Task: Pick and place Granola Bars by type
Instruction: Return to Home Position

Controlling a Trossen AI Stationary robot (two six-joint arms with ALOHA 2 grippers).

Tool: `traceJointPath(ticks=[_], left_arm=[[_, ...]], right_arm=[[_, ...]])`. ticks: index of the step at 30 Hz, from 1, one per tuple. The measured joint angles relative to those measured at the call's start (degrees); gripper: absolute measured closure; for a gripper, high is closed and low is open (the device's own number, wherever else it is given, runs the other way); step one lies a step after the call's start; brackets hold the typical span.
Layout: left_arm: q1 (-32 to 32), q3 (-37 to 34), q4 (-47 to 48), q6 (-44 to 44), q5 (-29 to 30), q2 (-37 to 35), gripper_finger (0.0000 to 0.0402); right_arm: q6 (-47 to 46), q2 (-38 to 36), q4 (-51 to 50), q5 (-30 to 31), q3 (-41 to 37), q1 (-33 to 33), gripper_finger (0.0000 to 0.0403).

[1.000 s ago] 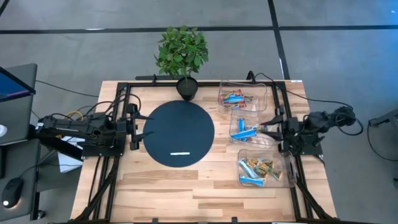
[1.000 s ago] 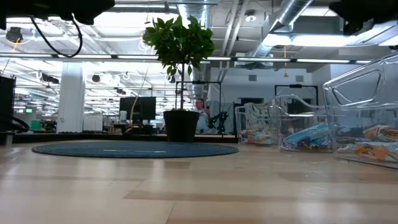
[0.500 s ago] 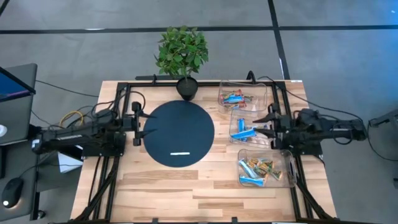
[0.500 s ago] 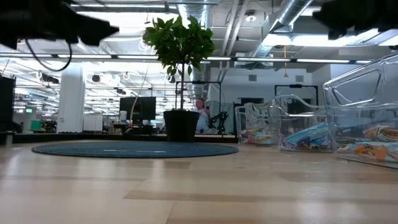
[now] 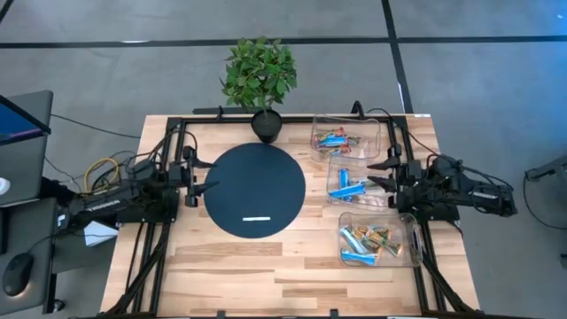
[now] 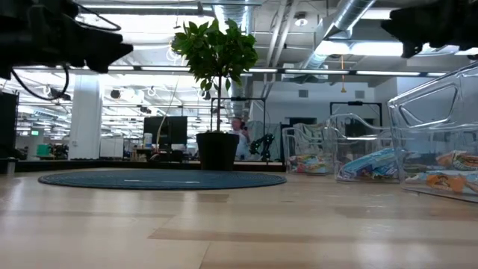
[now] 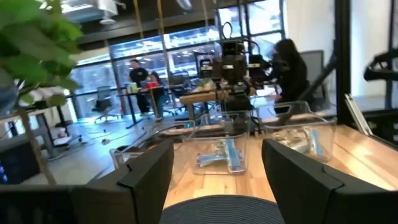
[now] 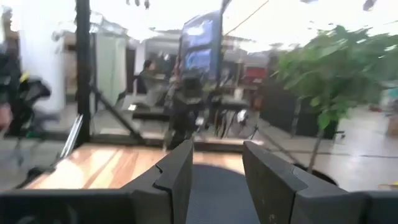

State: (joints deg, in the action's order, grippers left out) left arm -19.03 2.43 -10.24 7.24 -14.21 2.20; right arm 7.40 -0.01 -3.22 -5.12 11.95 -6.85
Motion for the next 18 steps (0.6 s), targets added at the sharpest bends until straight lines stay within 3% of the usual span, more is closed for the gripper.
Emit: traceJointPath(ticks=[14, 18], left_arm=[[14.7, -1.8, -0.8, 1.2, 14.7, -2.0, 0.0162], [17.2, -1.9, 0.4, 2.3, 18.0, -2.0, 0.0161]], right_arm=[[-0.9, 0.2, 0.4, 0.8, -2.1, 6.5, 0.0269], [0.4, 0.2, -0.3, 3.6, -2.1, 8.7, 0.0269]])
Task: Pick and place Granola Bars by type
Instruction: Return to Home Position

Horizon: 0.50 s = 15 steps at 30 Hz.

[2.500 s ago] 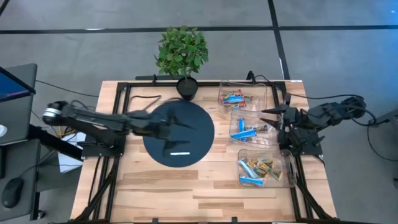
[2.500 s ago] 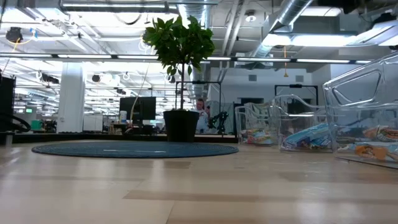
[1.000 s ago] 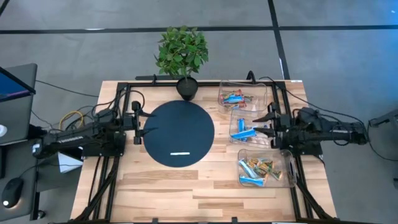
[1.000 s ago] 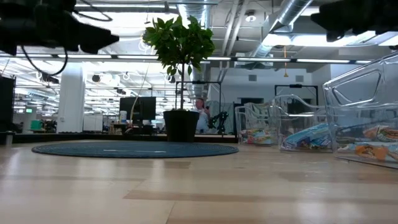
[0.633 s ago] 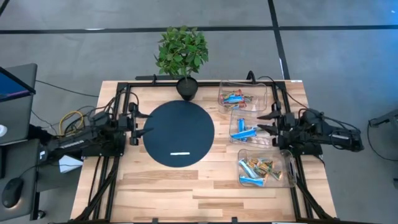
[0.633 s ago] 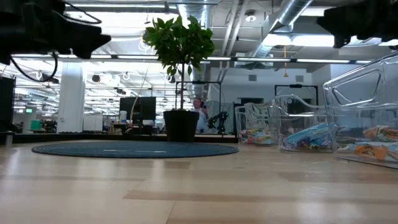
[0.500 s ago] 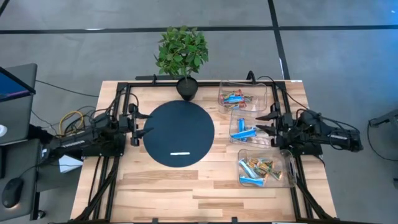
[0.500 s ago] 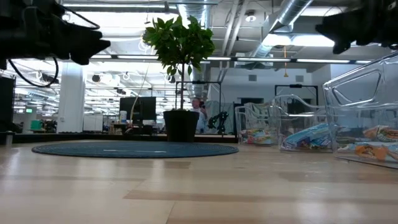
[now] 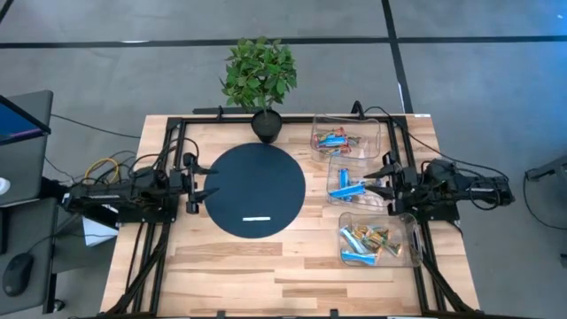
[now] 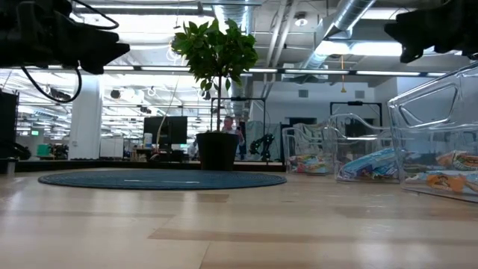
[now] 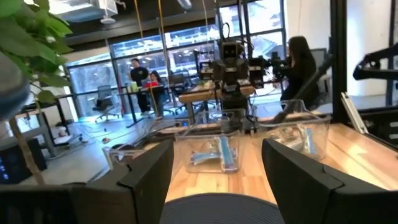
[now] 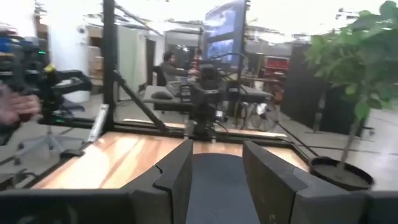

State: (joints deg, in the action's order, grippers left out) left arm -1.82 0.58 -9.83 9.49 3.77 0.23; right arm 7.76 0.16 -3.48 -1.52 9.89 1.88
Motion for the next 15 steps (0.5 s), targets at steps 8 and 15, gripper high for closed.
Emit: traceJointPath(ticks=[8, 15], left_arm=[[1.2, 0.0, 3.2, 0.1, 0.3, 0.0, 0.0161], [1.2, 0.0, 4.0, 1.4, 0.4, 0.0, 0.0161]], right_arm=[[-1.3, 0.0, -0.2, 1.4, -2.2, 1.2, 0.0269], [-1.3, 0.0, 6.8, 1.2, -7.6, -0.2, 0.0269]])
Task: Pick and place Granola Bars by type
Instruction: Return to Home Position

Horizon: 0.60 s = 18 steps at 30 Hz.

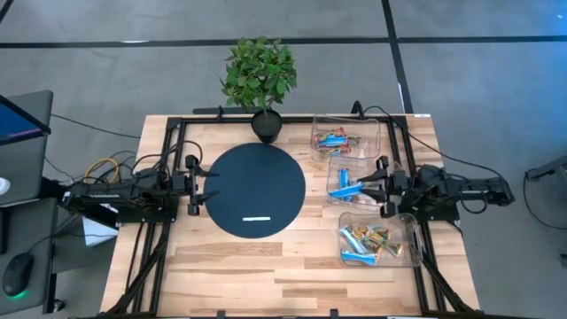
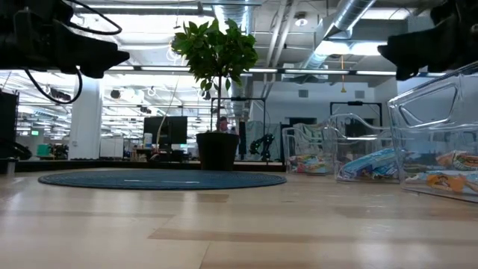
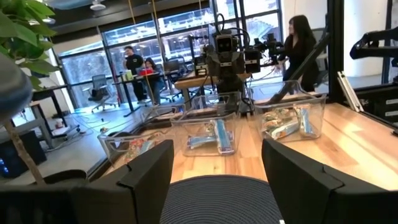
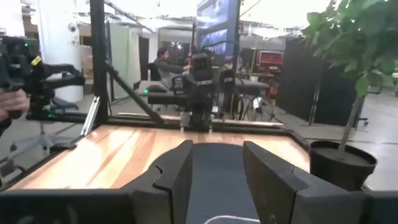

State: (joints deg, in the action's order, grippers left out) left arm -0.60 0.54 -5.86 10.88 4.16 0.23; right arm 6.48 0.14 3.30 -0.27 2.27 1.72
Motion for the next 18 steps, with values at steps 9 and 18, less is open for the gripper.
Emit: traceJointPath(ticks=[9, 18], left_arm=[[0.0, 0.0, 1.5, 0.9, -2.0, 0.0, 0.0162], [0.0, 0.0, 3.7, 0.2, -1.8, 0.1, 0.0161]], right_arm=[[1.0, 0.0, 1.4, -2.7, -1.8, -1.5, 0.0269], [-0.9, 0.2, -2.6, 0.3, -1.8, -2.6, 0.0269]])
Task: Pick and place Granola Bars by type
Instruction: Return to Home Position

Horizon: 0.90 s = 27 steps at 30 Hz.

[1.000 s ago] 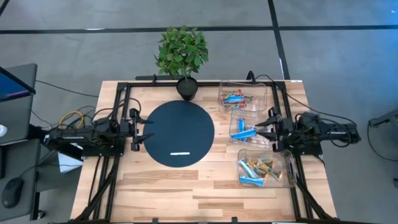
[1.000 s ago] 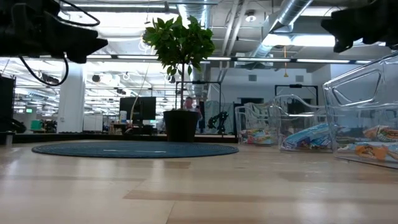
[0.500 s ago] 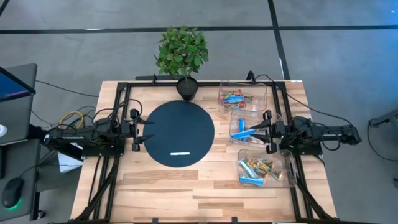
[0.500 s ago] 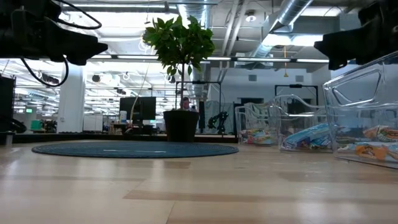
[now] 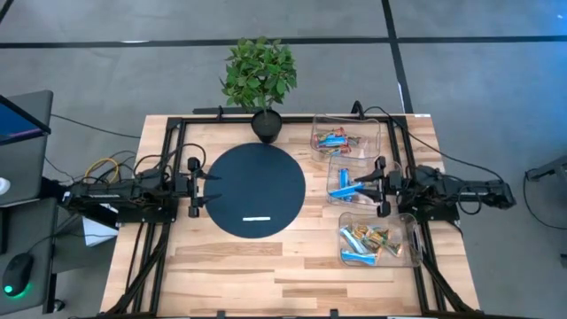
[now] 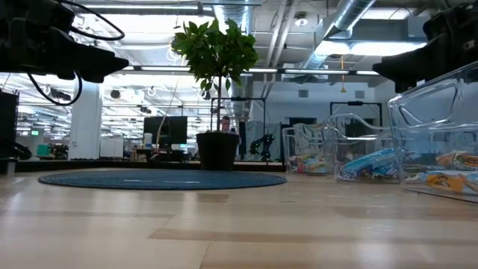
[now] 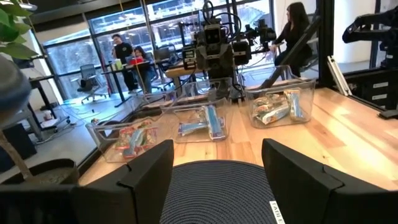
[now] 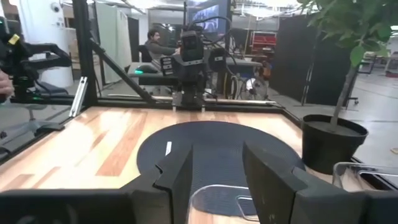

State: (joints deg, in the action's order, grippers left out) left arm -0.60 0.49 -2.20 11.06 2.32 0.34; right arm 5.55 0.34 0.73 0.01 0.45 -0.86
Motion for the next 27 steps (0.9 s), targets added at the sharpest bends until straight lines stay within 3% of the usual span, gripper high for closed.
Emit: traceJointPath(ticks=[10, 27], left_arm=[[0.0, 0.0, -1.1, -5.1, 7.1, 0.0, 0.0161], [0.0, -0.1, -1.1, -4.4, 7.0, 0.0, 0.0161]], right_arm=[[0.0, 0.0, -0.1, 0.0, 0.0, -2.6, 0.0269], [0.0, 0.0, -0.2, 0.0, 0.0, -2.8, 0.0269]])
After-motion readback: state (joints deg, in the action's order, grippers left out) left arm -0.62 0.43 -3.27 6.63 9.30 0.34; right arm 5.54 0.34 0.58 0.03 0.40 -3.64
